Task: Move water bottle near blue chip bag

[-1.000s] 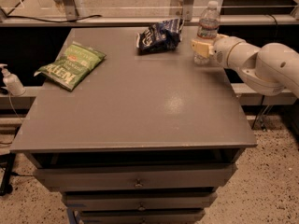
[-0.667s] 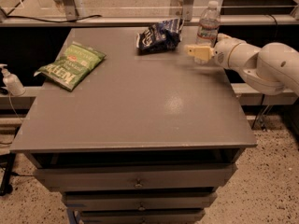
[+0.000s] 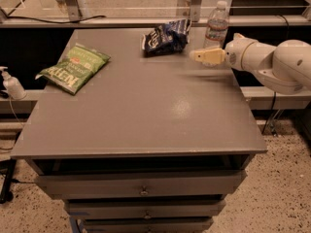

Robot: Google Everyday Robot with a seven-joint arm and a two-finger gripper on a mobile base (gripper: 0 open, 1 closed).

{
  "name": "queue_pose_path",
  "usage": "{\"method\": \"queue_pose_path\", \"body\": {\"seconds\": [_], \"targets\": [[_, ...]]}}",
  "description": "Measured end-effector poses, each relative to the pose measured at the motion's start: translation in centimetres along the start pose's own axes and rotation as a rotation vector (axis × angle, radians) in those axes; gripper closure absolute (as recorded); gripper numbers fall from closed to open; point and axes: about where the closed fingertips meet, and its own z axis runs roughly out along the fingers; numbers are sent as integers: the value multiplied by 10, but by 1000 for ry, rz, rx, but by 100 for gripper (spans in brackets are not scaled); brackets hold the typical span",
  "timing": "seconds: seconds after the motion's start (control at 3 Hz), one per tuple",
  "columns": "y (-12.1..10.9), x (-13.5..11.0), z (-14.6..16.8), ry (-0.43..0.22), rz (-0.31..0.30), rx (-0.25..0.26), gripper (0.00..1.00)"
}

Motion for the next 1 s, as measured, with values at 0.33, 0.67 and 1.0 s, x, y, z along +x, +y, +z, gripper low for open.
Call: {"method": "queue_pose_path", "body": {"seconds": [0.33,0.67,1.0], "targets": [[10,-15,-28,-2,-63,-57,0],[26,-33,-78,-3,-140,-111,0],[49,-51,-135,-16,-198,-180,0]]}}
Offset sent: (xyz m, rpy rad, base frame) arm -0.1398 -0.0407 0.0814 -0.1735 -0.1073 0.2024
